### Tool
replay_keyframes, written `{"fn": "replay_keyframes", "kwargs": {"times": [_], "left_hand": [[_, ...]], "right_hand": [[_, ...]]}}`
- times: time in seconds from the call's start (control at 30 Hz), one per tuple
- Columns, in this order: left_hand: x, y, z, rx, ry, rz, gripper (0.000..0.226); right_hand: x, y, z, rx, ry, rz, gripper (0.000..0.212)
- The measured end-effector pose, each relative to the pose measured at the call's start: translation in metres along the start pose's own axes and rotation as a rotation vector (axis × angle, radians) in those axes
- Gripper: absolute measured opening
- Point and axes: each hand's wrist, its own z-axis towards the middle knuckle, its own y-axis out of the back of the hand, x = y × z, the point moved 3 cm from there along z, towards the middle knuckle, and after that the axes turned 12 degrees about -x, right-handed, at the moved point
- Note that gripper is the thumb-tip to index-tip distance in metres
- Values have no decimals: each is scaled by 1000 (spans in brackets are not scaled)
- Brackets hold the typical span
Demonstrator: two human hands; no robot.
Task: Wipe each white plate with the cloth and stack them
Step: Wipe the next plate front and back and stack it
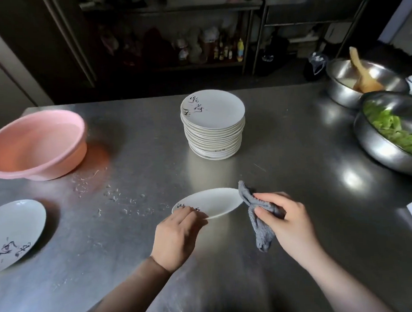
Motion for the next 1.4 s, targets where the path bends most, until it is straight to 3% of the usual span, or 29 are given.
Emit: {"fn": "replay_keyframes", "kwargs": {"times": [0.1,0.2,0.37,0.47,0.73,0.9,1.03,1.13,1.27,1.4], "left_hand": [[-3,8,22,-17,205,15,19],[2,15,38,-50,558,-15,11],[4,33,69,-217,1028,-566,10],[3,45,90,-338,1180,-794,15],[-12,57,124,-408,1210,-1070,22],[-26,68,149,-444,1105,-1121,17],[-23,87,168,-531,1069,-1104,18],[-24,92,177,-562,1037,-1048,16],[-27,95,186,-620,1028,-1009,14],[-31,102,193,-653,950,-937,18]], "right_hand": [[17,-5,8,-5,29,55,35],[30,-11,13,13,52,59,34],[66,-7,31,2,147,95,36],[93,-3,41,-19,239,102,34],[172,-11,64,-101,628,-213,33],[216,-42,58,-15,831,-313,33],[207,-38,43,63,1026,-312,33],[211,-25,73,-85,901,-278,34],[226,-24,96,10,753,-215,31],[254,-4,115,-243,779,-27,28]]}}
